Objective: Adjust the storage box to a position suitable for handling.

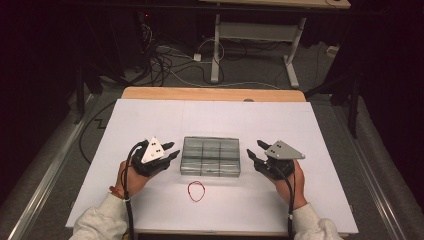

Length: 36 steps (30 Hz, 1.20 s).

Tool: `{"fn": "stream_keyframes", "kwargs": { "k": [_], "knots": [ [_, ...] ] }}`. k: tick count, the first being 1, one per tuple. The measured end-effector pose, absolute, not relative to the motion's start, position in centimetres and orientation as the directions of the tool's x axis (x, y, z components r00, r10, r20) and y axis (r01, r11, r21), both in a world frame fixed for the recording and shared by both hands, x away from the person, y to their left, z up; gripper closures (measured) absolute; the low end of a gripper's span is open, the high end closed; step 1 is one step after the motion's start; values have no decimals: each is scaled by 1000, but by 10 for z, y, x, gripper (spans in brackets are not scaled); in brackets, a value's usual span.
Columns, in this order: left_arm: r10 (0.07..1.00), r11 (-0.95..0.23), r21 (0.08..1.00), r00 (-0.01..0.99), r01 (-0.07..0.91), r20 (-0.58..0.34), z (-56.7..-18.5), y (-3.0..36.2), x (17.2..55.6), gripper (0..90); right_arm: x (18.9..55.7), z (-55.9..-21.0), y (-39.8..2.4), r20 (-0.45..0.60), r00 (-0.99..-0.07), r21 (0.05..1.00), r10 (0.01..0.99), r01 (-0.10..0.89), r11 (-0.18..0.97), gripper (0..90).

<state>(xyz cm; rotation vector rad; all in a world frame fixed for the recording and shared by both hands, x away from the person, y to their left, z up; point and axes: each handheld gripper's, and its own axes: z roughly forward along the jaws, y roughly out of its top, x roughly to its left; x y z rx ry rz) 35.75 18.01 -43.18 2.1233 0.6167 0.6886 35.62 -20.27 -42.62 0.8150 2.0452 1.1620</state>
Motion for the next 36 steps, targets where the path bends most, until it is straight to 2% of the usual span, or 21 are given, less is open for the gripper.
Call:
{"fn": "stream_keyframes", "kwargs": {
  "k": [1, 4, 5, 7, 8, 10, 12, 18, 25, 27, 34, 36],
  "knots": [
    [627, -558, 808, 734, 188, 262, -431, 180, 357, 538, 355, -425, -204, -222, -604, 890, 765, 194, 412, 459],
    [618, -563, 807, 739, 178, 268, -431, 179, 356, 528, 353, -424, -204, -219, -607, 894, 764, 189, 406, 435],
    [615, -562, 808, 742, 177, 265, -430, 179, 355, 473, 352, -423, -205, -214, -609, 896, 764, 189, 401, 413],
    [614, -564, 808, 741, 171, 272, -430, 178, 354, 459, 352, -423, -206, -212, -610, 897, 763, 189, 400, 409],
    [611, -566, 807, 743, 169, 273, -430, 178, 354, 413, 351, -423, -206, -215, -608, 897, 764, 186, 401, 401],
    [602, -571, 805, 748, 159, 280, -429, 177, 352, 407, 350, -422, -207, -210, -613, 898, 762, 187, 398, 375],
    [604, -570, 807, 746, 157, 281, -428, 175, 350, 348, 348, -421, -209, -204, -611, 903, 765, 185, 389, 356],
    [614, -560, 814, 736, 152, 285, -427, 174, 347, 268, 345, -420, -213, -207, -616, 905, 760, 175, 388, 346],
    [626, -539, 830, 727, 143, 282, -425, 180, 343, 261, 337, -418, -220, -208, -609, 911, 766, 165, 379, 335],
    [635, -535, 832, 719, 146, 283, -424, 182, 341, 221, 335, -417, -222, -210, -608, 912, 766, 161, 378, 333],
    [648, -518, 843, 710, 147, 274, -427, 194, 334, 218, 324, -415, -229, -219, -604, 916, 766, 144, 375, 323],
    [660, -514, 845, 698, 150, 278, -428, 198, 331, 181, 320, -416, -231, -218, -603, 917, 767, 143, 373, 319]
  ]
}}
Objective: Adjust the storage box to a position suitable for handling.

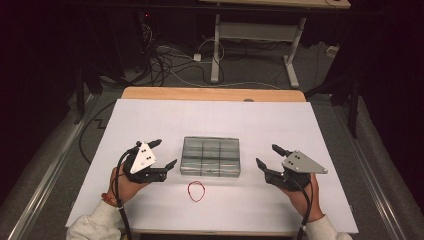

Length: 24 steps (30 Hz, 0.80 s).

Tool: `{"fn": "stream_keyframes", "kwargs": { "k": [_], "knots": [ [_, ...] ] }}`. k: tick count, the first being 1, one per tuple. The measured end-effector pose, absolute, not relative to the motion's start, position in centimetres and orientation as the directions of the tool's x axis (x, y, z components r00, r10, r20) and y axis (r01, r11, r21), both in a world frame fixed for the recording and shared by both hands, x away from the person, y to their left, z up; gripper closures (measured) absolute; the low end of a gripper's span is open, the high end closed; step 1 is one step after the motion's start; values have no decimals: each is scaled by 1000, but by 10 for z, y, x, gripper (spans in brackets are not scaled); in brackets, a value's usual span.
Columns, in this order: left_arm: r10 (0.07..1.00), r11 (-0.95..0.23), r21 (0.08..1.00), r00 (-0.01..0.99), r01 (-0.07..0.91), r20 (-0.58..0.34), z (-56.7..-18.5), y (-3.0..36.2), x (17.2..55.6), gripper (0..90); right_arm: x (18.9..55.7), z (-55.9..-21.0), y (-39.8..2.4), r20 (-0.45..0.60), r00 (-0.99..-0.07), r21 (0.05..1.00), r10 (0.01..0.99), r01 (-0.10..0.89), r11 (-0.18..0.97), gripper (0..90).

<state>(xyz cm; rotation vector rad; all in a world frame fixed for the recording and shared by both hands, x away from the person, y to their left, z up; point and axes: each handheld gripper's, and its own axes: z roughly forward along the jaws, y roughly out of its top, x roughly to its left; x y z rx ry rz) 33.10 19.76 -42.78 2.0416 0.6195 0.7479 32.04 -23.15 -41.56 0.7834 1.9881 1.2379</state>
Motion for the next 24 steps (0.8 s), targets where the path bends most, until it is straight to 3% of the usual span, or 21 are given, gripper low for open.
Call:
{"fn": "stream_keyframes", "kwargs": {
  "k": [11, 14, 24],
  "knots": [
    [677, -509, 847, 680, 157, 281, -437, 218, 314, 180, 304, -420, -244, -225, -592, 915, 774, 144, 377, 297],
    [682, -520, 836, 674, 176, 283, -445, 223, 309, 143, 300, -424, -247, -223, -591, 912, 775, 155, 381, 293],
    [693, -514, 828, 678, 226, 245, -462, 238, 288, 144, 284, -443, -250, -210, -637, 889, 742, 192, 417, 347]
  ]
}}
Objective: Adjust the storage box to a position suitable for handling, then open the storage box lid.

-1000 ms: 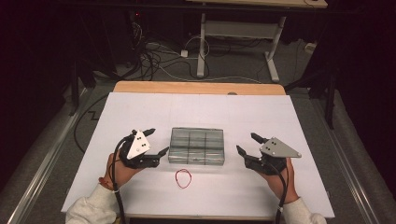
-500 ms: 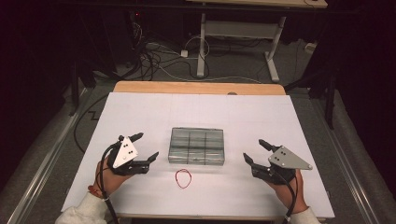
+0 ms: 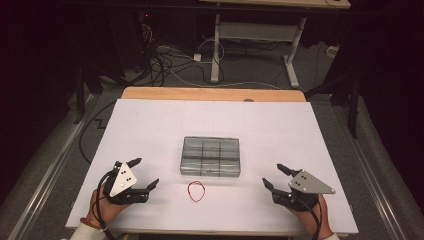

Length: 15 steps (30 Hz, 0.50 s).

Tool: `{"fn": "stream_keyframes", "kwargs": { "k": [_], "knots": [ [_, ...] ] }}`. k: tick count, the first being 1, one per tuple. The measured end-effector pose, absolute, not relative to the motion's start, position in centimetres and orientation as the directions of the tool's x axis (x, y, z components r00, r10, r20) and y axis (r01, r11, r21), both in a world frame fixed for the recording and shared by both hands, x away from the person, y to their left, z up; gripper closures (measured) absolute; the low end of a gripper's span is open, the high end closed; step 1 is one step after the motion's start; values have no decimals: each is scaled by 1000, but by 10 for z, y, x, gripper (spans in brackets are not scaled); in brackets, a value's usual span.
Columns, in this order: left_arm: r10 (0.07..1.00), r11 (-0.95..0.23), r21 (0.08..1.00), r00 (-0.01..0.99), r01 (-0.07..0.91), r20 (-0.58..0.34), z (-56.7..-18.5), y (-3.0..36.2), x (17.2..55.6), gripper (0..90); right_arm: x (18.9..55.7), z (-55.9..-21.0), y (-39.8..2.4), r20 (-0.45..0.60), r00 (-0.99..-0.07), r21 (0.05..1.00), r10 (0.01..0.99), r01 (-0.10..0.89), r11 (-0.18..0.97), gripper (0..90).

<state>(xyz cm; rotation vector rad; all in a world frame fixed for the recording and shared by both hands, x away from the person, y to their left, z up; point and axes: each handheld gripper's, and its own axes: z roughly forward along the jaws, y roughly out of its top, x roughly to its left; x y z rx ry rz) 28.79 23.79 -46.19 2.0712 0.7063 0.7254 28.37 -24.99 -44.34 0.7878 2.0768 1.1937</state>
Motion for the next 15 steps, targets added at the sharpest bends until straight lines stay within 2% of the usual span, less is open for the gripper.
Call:
{"fn": "stream_keyframes", "kwargs": {
  "k": [8, 13, 15],
  "knots": [
    [682, -519, 817, 698, 252, 217, -470, 240, 279, 144, 275, -457, -244, -195, -673, 873, 714, 213, 439, 368],
    [676, -527, 804, 710, 277, 199, -473, 239, 278, 144, 274, -459, -237, -207, -692, 868, 691, 196, 456, 426],
    [678, -525, 802, 710, 285, 192, -473, 238, 279, 145, 274, -459, -236, -209, -702, 867, 681, 189, 461, 482]
  ]
}}
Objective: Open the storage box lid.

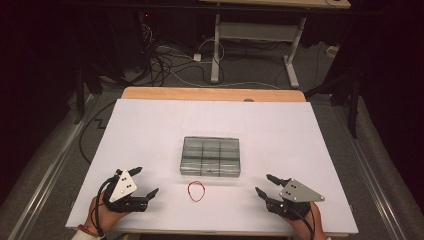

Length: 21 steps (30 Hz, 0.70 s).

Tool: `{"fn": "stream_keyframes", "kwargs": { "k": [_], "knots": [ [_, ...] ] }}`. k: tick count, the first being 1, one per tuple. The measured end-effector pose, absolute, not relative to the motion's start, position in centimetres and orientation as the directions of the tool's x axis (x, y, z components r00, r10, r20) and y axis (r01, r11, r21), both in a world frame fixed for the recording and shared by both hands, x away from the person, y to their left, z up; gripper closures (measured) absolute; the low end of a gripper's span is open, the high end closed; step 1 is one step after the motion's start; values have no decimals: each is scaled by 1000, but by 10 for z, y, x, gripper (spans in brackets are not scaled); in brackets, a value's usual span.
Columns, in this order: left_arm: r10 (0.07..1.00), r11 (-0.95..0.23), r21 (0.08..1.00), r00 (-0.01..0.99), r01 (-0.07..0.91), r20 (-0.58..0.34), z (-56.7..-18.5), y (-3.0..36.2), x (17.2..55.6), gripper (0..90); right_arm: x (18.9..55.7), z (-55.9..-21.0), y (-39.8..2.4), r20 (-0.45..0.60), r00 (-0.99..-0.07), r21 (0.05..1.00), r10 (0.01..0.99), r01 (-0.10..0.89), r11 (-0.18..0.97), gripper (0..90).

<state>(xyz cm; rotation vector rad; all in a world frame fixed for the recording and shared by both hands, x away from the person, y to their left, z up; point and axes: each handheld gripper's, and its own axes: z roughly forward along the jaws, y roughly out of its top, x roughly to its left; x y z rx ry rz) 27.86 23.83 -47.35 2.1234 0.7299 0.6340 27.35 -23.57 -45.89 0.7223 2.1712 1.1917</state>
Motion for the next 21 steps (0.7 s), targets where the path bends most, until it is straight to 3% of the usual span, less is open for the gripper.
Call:
{"fn": "stream_keyframes", "kwargs": {
  "k": [3, 4, 5, 6, 7, 11, 16, 21],
  "knots": [
    [678, -517, 802, 715, 300, 169, -474, 239, 279, 146, 276, -459, -232, -208, -715, 858, 668, 195, 476, 583],
    [679, -515, 800, 717, 309, 159, -474, 239, 280, 158, 280, -459, -229, -193, -721, 856, 665, 208, 474, 674],
    [681, -509, 798, 718, 323, 143, -475, 238, 281, 158, 280, -459, -229, -193, -721, 856, 665, 208, 474, 674],
    [678, -505, 797, 724, 331, 129, -475, 236, 282, 175, 283, -459, -221, -191, -737, 849, 649, 207, 485, 755],
    [670, -504, 795, 734, 337, 114, -474, 234, 283, 175, 283, -459, -221, -191, -737, 849, 649, 207, 485, 755],
    [642, -494, 791, 765, 360, 53, -471, 219, 299, 271, 292, -457, -191, -218, -787, 824, 577, 169, 541, 895],
    [625, -456, 800, 780, 390, -25, -468, 201, 323, 307, 304, -462, -156, -209, -822, 799, 530, 169, 577, 898],
    [600, -457, 800, 799, 388, -45, -468, 187, 334, 330, 314, -468, -128, -235, -830, 771, 505, 157, 617, 899]
  ]
}}
